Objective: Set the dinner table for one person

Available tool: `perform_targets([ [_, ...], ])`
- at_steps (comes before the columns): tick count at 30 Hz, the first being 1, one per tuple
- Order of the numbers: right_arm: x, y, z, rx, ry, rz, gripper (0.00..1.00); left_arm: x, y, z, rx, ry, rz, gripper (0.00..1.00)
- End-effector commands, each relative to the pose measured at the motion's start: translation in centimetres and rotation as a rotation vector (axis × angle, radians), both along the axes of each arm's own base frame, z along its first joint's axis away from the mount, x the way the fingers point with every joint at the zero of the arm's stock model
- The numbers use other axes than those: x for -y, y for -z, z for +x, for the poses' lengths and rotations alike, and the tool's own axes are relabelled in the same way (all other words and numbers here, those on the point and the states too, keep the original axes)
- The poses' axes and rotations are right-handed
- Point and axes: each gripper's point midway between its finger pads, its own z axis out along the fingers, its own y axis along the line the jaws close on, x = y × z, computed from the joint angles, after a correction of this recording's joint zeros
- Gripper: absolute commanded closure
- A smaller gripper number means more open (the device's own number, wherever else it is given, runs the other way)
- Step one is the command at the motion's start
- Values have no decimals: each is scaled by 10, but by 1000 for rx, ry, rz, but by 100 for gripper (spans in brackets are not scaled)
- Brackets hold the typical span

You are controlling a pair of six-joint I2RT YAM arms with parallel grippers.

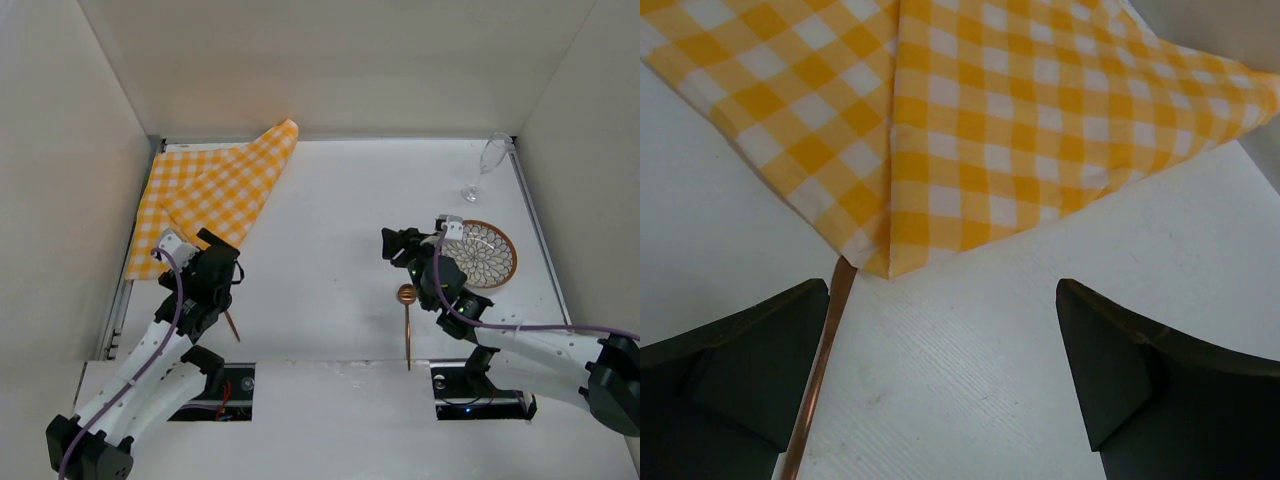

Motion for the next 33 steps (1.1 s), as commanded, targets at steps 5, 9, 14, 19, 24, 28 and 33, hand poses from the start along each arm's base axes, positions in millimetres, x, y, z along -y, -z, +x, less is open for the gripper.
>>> perform_targets([
  [5, -10, -11, 4, 24, -16, 31, 46, -15, -8, 3, 11, -70, 32, 0],
  [9, -17, -6, 6, 4, -36, 18, 47, -20, 2, 12, -19, -90, 42, 0],
  [14, -25, 2, 7, -16, -60, 0, 57, -19, 1, 42, 17, -63, 55, 0],
  [19, -40, 13, 9, -52, -113, -16, 81, -24, -9, 75, 118, -57, 11, 0],
  [24, -56, 26, 10, -103, -164, -38, 80, -51, -11, 100, 115, -112, 8, 60],
  [28, -60, 35, 13, -128, -174, -53, 77, -78, 5, 122, 50, -182, 2, 71],
  [33, -66, 46, 16, -154, -189, -76, 75, -104, 19, 160, 39, -221, -21, 66],
])
